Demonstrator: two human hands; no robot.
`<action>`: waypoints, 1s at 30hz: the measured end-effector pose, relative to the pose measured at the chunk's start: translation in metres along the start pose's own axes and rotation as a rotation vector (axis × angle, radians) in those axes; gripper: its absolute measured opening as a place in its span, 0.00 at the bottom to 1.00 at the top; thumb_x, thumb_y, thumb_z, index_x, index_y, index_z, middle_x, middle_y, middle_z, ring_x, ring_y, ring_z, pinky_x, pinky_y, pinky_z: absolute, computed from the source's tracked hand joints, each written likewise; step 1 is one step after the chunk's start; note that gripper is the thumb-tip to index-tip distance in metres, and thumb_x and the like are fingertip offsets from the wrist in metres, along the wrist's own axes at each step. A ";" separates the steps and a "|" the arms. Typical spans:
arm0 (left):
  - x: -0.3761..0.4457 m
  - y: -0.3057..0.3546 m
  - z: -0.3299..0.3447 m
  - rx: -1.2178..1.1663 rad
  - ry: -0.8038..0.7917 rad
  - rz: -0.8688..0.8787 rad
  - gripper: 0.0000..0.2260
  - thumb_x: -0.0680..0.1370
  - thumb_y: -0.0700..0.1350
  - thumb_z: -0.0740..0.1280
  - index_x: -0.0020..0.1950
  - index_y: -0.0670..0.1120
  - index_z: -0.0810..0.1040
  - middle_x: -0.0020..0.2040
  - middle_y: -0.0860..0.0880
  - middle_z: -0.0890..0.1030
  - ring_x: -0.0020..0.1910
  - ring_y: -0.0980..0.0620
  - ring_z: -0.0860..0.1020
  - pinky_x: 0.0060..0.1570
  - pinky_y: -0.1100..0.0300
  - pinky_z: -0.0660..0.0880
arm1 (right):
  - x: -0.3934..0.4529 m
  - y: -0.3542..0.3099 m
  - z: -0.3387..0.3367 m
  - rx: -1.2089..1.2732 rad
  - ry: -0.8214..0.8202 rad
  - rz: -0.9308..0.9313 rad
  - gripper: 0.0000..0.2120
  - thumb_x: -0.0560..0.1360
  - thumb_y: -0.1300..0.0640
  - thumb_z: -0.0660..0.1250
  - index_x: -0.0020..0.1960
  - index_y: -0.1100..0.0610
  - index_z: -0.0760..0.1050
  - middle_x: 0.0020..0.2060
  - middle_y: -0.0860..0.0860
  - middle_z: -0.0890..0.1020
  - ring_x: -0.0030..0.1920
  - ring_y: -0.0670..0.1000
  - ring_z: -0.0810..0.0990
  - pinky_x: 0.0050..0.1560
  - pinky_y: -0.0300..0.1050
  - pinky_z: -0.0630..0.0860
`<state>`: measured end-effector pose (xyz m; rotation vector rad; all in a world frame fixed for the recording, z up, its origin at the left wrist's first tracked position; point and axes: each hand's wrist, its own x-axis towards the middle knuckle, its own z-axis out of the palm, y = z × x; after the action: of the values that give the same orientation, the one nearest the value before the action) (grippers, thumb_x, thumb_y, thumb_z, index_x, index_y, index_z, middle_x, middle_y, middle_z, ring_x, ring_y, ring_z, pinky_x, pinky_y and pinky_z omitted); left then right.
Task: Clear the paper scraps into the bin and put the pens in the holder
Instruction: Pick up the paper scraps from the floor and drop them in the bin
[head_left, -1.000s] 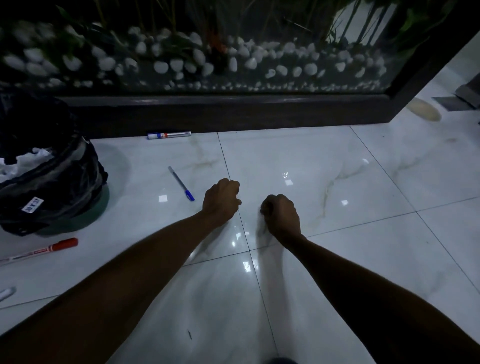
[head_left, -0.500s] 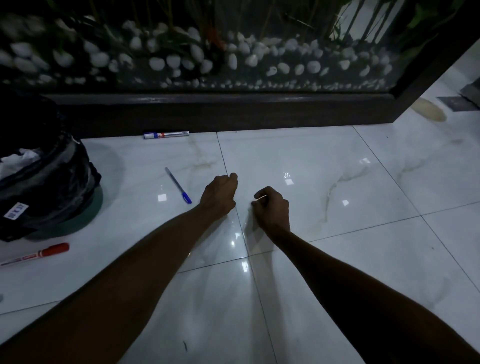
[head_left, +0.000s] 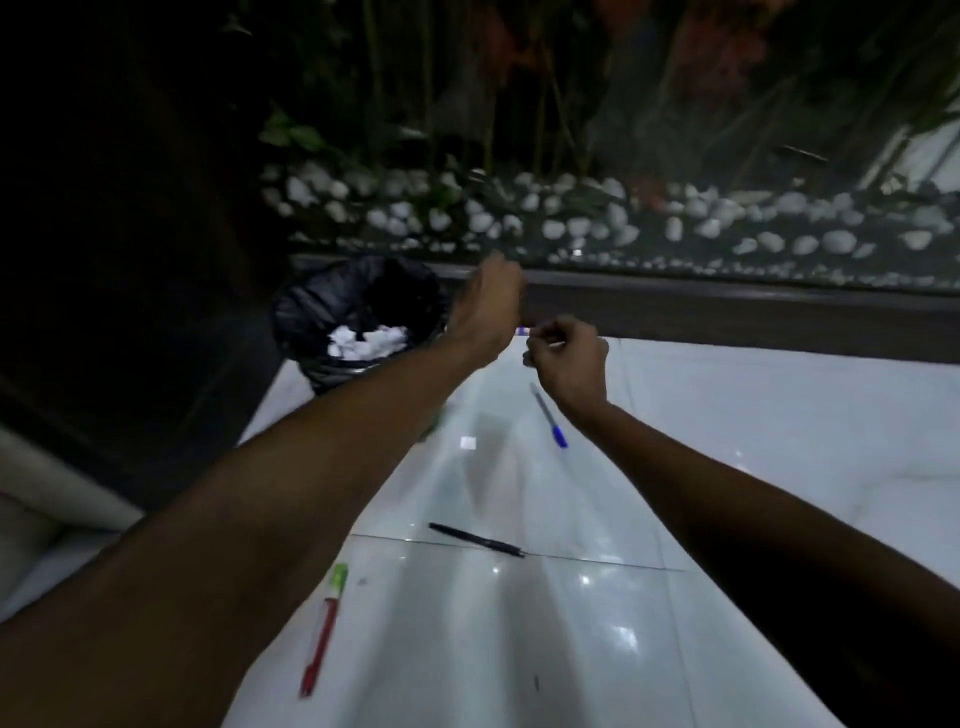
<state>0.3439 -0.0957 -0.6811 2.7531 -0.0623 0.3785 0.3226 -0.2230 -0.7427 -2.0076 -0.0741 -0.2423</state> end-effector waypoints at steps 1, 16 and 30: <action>0.002 -0.014 -0.016 0.006 0.032 -0.061 0.09 0.70 0.30 0.63 0.36 0.42 0.79 0.33 0.42 0.70 0.39 0.35 0.79 0.34 0.48 0.73 | 0.003 -0.018 0.014 0.027 -0.009 -0.063 0.04 0.73 0.63 0.68 0.44 0.58 0.81 0.36 0.51 0.86 0.36 0.47 0.86 0.47 0.49 0.84; -0.066 -0.130 -0.100 0.065 0.027 -0.308 0.08 0.68 0.40 0.75 0.45 0.47 0.84 0.47 0.45 0.84 0.46 0.44 0.83 0.46 0.49 0.82 | -0.009 -0.100 0.110 -0.162 -0.298 -0.396 0.08 0.69 0.63 0.68 0.44 0.54 0.82 0.37 0.48 0.85 0.39 0.50 0.83 0.42 0.50 0.82; -0.054 -0.065 -0.129 -0.132 0.186 -0.439 0.03 0.69 0.44 0.67 0.41 0.46 0.75 0.36 0.48 0.78 0.41 0.49 0.77 0.40 0.56 0.75 | 0.003 -0.136 0.040 -0.102 -0.313 -0.181 0.10 0.67 0.55 0.62 0.44 0.52 0.79 0.34 0.47 0.82 0.36 0.48 0.81 0.40 0.51 0.81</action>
<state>0.2654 0.0104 -0.6020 2.4941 0.5337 0.4831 0.3091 -0.1284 -0.6383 -2.1277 -0.4506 -0.0444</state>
